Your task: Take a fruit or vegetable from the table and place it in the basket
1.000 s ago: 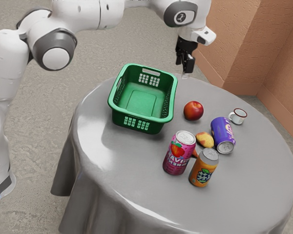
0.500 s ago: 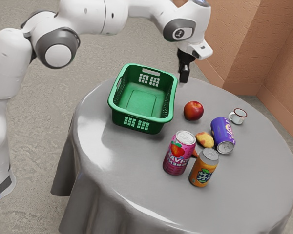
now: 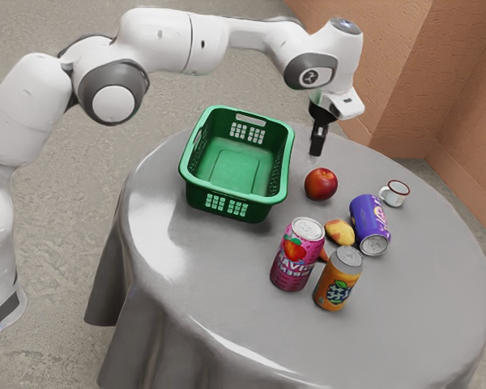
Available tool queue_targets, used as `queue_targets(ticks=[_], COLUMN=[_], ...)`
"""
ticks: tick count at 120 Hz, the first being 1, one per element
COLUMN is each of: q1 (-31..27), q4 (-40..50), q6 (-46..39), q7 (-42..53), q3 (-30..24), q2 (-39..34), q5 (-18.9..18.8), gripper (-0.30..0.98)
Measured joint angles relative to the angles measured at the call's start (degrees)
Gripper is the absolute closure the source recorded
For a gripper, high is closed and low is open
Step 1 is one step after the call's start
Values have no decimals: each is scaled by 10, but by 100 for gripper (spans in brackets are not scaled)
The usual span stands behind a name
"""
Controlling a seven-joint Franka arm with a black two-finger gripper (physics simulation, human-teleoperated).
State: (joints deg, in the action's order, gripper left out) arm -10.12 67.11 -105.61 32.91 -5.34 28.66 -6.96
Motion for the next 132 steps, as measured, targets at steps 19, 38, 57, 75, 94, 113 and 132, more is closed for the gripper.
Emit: queue_targets(ticks=[19, 38, 57, 75, 94, 113, 132], q1=[-15, -17, -17, -17, -17, -18, -33], q4=[-19, -21, -34, -48, -59, -67, -68], q6=[-1, -1, -2, -2, -3, -3, -4], q7=[12, 22, 31, 40, 47, 52, 57], q3=[-22, -25, -30, -34, -39, -47, -56], q2=[20, 30, 46, 64, 78, 90, 92], q5=[-1, -1, -1, -1, -2, -3, -5], gripper=[0, 0, 0, 0, 0, 0, 0])
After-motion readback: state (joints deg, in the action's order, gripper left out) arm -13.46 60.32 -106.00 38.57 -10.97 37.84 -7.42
